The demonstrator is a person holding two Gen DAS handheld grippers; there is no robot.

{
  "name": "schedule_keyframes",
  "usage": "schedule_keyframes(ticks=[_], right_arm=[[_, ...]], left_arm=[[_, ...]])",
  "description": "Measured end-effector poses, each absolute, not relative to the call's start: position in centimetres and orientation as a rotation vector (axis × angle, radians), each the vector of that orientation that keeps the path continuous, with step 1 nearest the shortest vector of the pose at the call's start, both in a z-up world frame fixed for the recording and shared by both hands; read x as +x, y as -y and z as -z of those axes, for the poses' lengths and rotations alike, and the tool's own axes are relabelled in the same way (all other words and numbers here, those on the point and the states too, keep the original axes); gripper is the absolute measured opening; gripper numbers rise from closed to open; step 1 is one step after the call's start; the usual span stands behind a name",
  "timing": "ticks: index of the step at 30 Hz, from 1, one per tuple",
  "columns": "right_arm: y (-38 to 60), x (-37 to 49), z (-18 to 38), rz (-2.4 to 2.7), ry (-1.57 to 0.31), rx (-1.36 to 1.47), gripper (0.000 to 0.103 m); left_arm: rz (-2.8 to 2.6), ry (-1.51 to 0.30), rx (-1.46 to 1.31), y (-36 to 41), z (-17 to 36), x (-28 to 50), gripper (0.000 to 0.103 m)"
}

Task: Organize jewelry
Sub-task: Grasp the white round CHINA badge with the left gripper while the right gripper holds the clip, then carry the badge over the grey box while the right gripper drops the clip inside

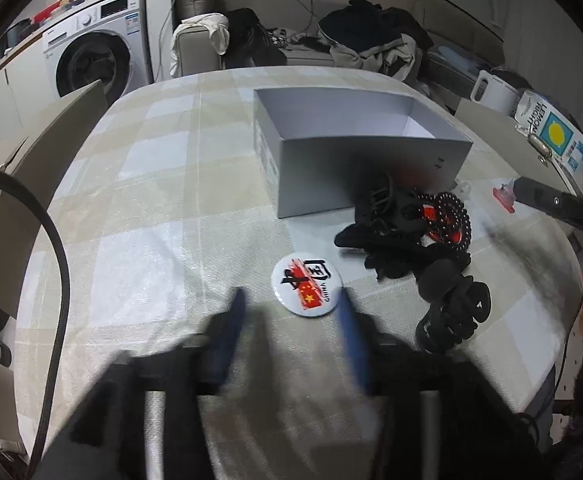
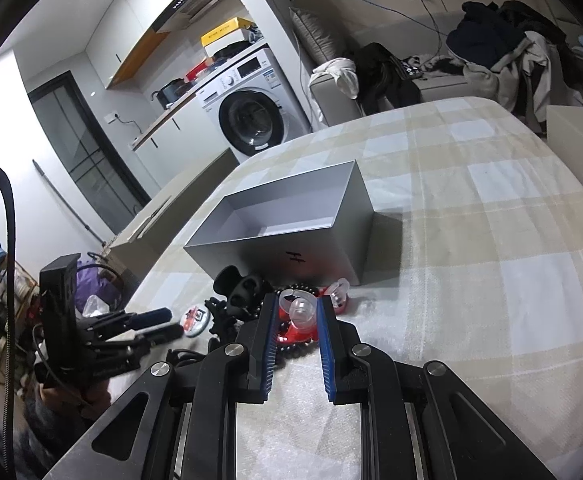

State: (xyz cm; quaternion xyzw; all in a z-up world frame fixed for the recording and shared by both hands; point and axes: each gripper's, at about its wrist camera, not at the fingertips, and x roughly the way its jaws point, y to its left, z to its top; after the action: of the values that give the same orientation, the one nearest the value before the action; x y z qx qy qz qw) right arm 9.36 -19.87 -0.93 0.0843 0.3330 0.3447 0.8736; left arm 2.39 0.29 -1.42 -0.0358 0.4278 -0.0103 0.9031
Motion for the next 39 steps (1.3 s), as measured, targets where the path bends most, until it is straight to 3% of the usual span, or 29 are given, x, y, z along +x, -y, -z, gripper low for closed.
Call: schedule_keyframes(ticks=[6, 8, 17, 27, 39], right_arm=[[20.2, 9.4, 0.8, -0.718, -0.692, 0.182, 0.018], [20.3, 9.4, 0.7, -0.714, -0.687, 0.184, 0.018], [20.2, 9.2, 0.6, -0.730, -0.682, 0.187, 0.018], [19.6, 8.9, -1.7, -0.744, -0.609, 0.188, 0.018], [18.8, 10.4, -3.7, -0.759, -0.575, 0.181, 0.018]], left_arm=[[0.009, -0.908, 0.028, 0.9, 2.3, 3.6, 0.052], [0.055, -0.902, 0.013, 0.8, 2.4, 3.8, 0.037], [0.080, -0.851, -0.022, 0.3, 1.0, 2.3, 0.036], [0.049, -0.635, -0.121, -0.8, -3.9, 1.0, 0.036], [0.063, -0.589, -0.112, -0.3, -5.2, 3.4, 0.036]])
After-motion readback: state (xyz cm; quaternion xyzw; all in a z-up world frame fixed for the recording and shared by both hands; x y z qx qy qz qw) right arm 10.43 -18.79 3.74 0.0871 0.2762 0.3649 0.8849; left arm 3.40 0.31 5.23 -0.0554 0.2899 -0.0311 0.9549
